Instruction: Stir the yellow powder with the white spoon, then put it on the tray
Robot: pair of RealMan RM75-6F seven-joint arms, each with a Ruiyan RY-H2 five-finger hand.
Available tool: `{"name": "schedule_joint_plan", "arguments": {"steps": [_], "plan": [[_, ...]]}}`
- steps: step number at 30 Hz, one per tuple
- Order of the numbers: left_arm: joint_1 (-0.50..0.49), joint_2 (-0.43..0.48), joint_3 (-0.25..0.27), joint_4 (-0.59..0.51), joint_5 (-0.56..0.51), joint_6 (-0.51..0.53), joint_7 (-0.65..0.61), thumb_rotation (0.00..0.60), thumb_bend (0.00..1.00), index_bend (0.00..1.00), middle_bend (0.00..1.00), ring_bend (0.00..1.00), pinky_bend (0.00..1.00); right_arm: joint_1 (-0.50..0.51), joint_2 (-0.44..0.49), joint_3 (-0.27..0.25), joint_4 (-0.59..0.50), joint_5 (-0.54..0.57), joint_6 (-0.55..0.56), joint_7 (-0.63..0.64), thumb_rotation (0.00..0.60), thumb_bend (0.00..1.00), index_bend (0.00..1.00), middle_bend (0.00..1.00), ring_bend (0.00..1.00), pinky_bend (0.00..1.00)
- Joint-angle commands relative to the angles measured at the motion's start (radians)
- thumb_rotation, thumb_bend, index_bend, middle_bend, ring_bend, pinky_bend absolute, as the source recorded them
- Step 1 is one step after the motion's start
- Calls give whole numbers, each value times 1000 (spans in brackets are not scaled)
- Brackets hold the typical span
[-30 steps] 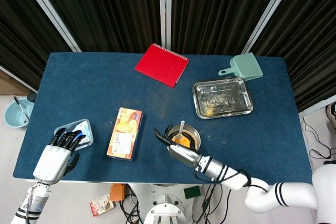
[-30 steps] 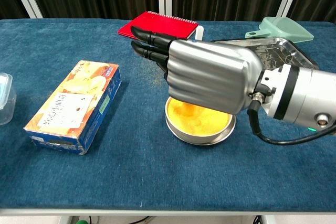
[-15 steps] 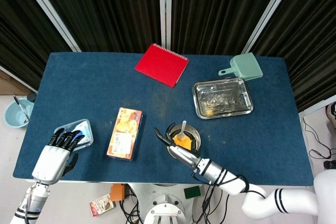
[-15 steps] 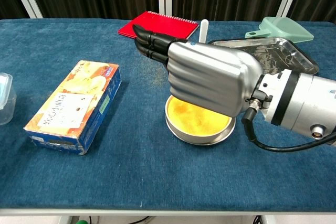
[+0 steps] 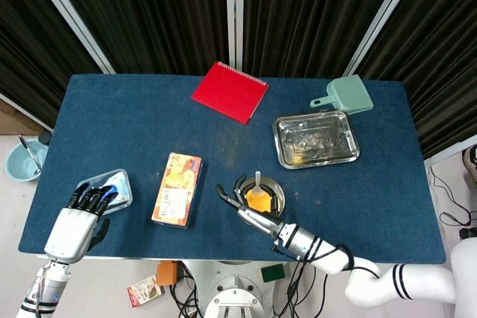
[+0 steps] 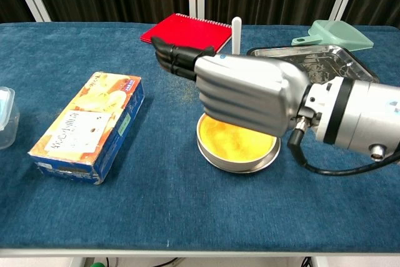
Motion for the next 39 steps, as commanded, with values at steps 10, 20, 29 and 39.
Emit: {"name": "schedule_joint_plan", "arguments": {"steps": [10,20,29,39], "plan": [[4,1,-1,-7,-1,2,8,600,444,204,165,198,133,14,-25,0,18,0,-18,12,600,530,934,378,40,0],[6,3,-3,-13,-5,1,17,600,446,205,164,198,134,11,-12,11,-1,12,-6,-31,600,530,954,402,76,0],[7,1,-6,-14,-6,1,18,600,446,205,163,198,134,20,0,6,-14,-2,-10,-12,600,531,999,453,195,0],[7,1,-8,-14,-6,1,20,600,446,205,163,198,135,7,-9,18,-19,23,9,-12,600,531,1000,496,286,0]]}}
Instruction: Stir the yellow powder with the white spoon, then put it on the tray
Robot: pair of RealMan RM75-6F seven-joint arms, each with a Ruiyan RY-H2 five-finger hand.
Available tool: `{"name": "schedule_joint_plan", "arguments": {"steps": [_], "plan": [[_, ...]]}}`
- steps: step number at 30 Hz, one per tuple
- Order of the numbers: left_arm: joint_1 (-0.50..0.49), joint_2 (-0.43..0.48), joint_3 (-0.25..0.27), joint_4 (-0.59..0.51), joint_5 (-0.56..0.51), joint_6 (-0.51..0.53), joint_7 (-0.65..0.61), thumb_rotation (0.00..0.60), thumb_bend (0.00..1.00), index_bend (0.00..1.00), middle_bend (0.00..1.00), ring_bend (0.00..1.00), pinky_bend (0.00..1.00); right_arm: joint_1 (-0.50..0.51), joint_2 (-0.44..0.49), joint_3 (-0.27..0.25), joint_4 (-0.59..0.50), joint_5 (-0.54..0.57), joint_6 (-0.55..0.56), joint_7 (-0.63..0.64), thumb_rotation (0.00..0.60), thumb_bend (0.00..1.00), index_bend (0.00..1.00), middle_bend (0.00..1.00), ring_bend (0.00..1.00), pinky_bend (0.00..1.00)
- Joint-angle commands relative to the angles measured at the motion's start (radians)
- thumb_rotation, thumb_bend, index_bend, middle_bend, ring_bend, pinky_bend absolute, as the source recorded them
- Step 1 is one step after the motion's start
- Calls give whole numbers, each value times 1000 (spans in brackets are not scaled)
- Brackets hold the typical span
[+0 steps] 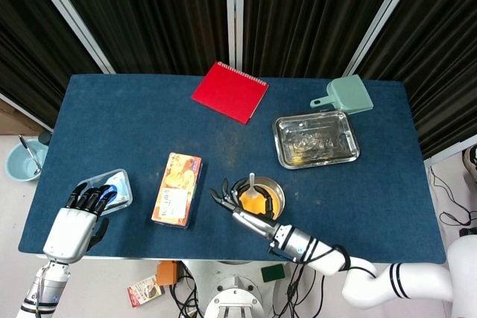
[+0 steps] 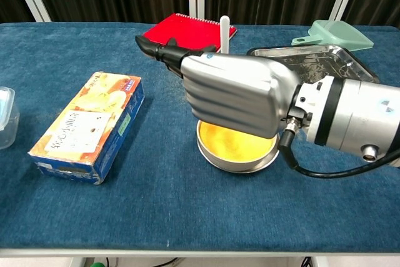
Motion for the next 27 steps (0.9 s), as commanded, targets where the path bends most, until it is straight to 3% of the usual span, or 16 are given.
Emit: {"name": "schedule_joint_plan", "arguments": {"steps": [1,5,16,23,27], "plan": [[-1,0,-1,-1,2,0,1,600,446,205,163,198,135,-9,-2,6,-1,26,11,-7,600,531,1000,503,294,0],[-4,0,-2,-3,0,-6,3,600,447,205,163,198,133,-15,0,2,-6,41,15,-4,600,531,1000,545,360,0],[-7,-1,-4,-10,-3,-12,11,600,447,205,163,198,133,-3,7,0,-4,29,15,28,600,531,1000,539,319,0],[-7,1,-4,-13,-3,-13,14,600,447,205,163,198,134,-7,3,0,-6,43,24,27,600,531,1000,574,406,0],[-7,0,-4,-12,-4,-13,12,600,447,205,163,198,133,-3,6,2,-9,43,24,33,600,531,1000,575,390,0]]}}
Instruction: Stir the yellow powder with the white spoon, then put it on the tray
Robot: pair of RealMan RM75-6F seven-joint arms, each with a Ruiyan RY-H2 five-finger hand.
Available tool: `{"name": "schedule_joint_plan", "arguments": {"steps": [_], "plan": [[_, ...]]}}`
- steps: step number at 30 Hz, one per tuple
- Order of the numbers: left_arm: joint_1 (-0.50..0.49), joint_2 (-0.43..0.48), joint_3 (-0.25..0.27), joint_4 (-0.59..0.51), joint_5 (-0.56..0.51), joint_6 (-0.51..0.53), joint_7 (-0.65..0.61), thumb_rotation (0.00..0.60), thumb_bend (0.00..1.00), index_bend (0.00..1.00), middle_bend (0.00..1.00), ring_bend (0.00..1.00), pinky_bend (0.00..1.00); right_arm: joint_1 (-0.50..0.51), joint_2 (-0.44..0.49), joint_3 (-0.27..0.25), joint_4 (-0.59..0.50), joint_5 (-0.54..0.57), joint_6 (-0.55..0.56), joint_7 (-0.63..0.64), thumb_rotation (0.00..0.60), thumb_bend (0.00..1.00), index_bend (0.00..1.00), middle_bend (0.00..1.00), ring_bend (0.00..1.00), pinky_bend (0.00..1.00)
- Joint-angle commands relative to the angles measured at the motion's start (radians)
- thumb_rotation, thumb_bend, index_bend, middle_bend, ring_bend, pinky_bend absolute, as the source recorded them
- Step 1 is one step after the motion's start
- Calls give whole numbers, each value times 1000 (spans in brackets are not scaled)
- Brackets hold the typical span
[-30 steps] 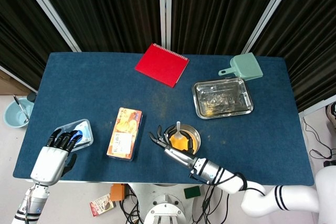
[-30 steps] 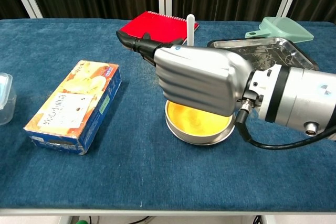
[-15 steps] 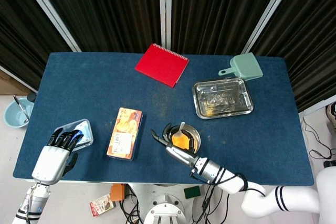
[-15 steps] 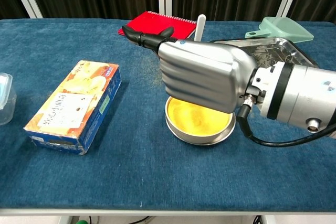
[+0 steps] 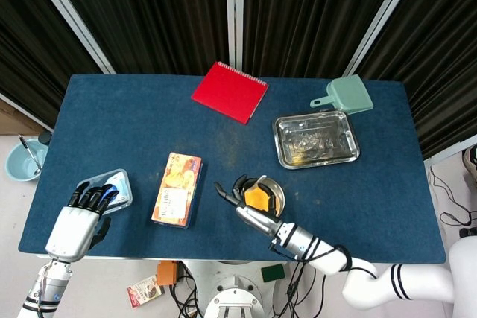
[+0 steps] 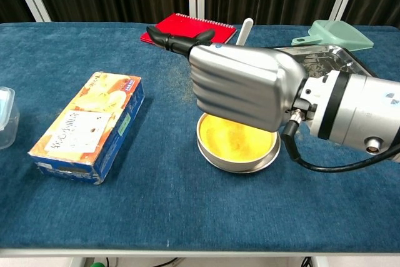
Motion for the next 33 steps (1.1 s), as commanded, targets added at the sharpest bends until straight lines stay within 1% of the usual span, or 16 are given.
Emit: {"name": "schedule_joint_plan", "arguments": {"steps": [1,10,12,17,19,25,31,33], "plan": [[0,-1,0,2,-1,-1,-1,600,447,204,163,198,133,2,1,3,-1,0,2,4,600,531,1000,575,386,0],[1,0,1,7,-3,0,-8,600,447,205,163,198,134,-1,10,16,-18,27,19,38,600,531,1000,574,360,0],[0,1,1,7,-2,0,-8,600,447,205,163,198,133,-6,15,10,-25,35,21,50,600,531,1000,570,351,0],[0,1,2,9,-1,-1,-9,600,447,205,163,198,134,-19,48,-26,-41,15,30,109,600,531,1000,565,344,0],[-1,0,2,9,-2,-3,-8,600,447,205,163,198,134,-23,57,-28,-37,6,40,132,600,531,1000,565,344,0],[-4,1,2,1,1,-7,-2,600,447,205,163,198,133,-46,67,-4,-28,11,97,238,600,531,1000,565,344,0],[-5,6,2,-5,-2,-10,2,600,447,205,162,198,133,-82,73,45,-3,24,195,411,600,531,1000,564,344,0],[-6,7,1,-9,-4,-12,4,600,447,205,162,198,134,-95,73,66,18,50,222,467,600,530,1000,564,343,0]]}}
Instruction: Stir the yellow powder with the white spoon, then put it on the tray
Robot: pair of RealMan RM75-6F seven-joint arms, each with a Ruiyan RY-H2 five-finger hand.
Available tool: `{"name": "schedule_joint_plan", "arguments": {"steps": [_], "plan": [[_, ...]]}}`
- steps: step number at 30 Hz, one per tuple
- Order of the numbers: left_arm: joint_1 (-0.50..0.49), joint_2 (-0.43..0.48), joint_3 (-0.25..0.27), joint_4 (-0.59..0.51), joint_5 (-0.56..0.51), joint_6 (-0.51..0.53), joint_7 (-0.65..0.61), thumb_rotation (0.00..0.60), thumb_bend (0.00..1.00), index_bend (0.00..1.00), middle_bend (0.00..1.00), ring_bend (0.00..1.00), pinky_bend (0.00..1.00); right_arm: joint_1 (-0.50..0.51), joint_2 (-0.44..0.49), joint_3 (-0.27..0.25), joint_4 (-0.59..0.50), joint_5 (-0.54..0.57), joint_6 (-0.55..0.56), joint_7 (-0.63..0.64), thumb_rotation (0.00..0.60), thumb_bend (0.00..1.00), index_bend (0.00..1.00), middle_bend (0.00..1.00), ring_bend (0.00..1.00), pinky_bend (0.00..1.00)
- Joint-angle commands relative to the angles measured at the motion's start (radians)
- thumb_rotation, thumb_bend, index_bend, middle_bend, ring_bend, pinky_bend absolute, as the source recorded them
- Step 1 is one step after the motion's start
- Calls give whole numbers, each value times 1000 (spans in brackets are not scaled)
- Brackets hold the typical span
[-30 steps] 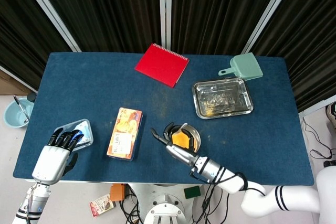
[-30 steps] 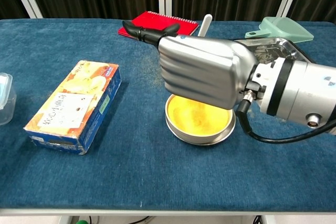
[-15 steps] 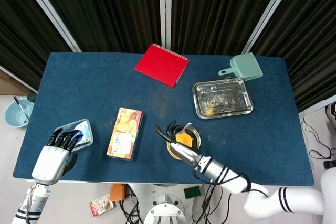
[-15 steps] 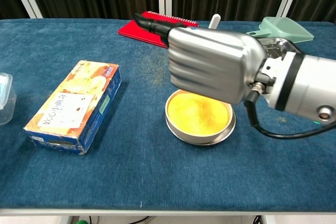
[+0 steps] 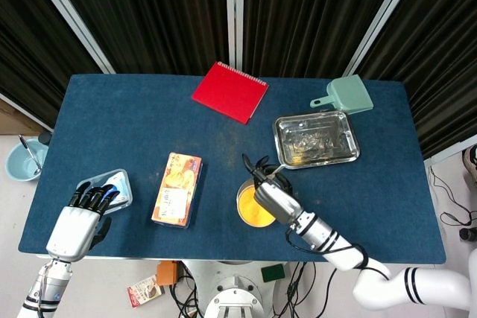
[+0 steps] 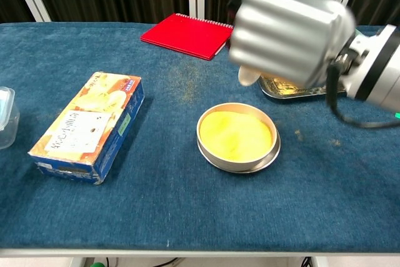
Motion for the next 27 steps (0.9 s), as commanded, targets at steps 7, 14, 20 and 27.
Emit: {"name": "schedule_joint_plan", "arguments": {"steps": [7,14,20,27], "plan": [[-4,-4,1,-10,4,-8,14,600,448,205,162,198,133,-44,-42,111,209,206,58,267,600,529,1000,556,343,0],[1,-4,2,-6,-11,-8,10,600,448,205,162,198,133,-47,-134,173,408,387,12,520,600,529,1000,536,332,0],[-5,-4,-2,-14,-14,-15,21,600,448,205,162,198,134,-37,-203,218,496,511,-50,726,600,512,987,508,316,0],[-6,1,-2,-23,-13,-15,32,600,448,204,162,198,134,-9,-234,246,539,628,-94,793,600,474,700,406,256,0]]}}
